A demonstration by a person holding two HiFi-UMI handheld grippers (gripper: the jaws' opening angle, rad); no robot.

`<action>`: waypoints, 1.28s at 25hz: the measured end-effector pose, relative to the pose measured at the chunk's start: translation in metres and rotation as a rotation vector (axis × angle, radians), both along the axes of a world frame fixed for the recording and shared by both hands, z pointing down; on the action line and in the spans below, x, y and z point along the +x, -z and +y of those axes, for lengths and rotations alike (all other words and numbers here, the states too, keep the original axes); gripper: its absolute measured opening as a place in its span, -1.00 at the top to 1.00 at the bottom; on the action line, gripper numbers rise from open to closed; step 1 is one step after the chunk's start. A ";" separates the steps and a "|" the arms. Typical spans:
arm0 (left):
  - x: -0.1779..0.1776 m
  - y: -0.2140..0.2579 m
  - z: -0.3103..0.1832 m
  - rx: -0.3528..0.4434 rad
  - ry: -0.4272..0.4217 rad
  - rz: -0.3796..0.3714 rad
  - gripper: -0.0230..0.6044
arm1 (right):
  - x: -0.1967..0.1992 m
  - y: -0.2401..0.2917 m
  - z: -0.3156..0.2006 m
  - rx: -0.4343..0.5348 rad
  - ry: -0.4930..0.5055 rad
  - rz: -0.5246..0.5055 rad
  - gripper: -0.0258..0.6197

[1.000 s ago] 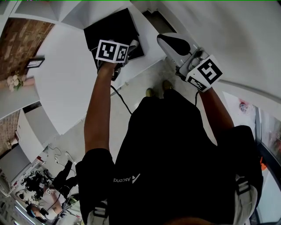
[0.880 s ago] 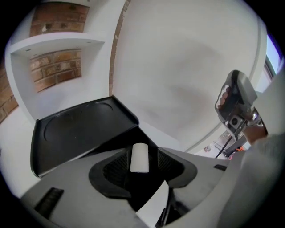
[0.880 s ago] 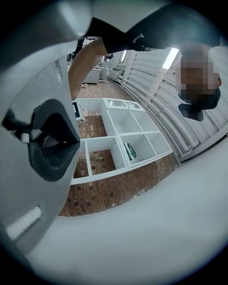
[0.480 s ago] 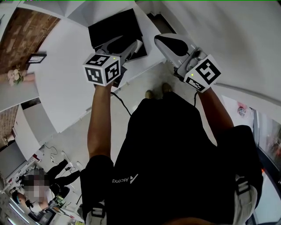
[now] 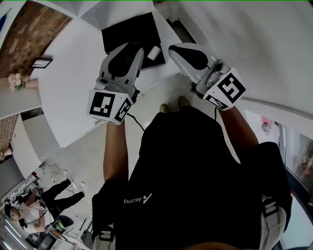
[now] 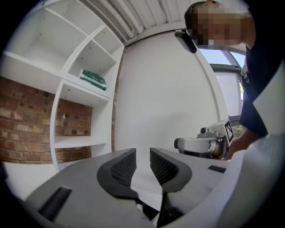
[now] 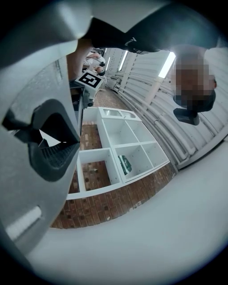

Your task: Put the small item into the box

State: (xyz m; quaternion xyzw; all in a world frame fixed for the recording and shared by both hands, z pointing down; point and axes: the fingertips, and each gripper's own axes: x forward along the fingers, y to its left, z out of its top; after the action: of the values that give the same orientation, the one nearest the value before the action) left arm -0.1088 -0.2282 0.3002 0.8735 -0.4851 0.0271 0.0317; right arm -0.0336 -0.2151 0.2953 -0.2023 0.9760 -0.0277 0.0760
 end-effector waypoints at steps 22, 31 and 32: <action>0.009 0.035 0.049 0.181 0.006 0.050 0.93 | -0.008 0.021 0.033 0.071 -0.003 -0.007 0.92; 0.011 0.035 0.048 0.174 -0.012 0.054 0.93 | -0.007 0.021 0.033 0.082 -0.014 0.001 0.92; 0.012 0.034 0.048 0.173 -0.014 0.053 0.93 | -0.007 0.021 0.033 0.081 -0.015 0.001 0.92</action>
State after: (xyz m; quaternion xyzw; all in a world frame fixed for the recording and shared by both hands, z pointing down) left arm -0.0971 -0.1799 0.2660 0.8768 -0.4783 -0.0380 -0.0312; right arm -0.0403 -0.1820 0.2742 -0.2066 0.9747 0.0125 0.0841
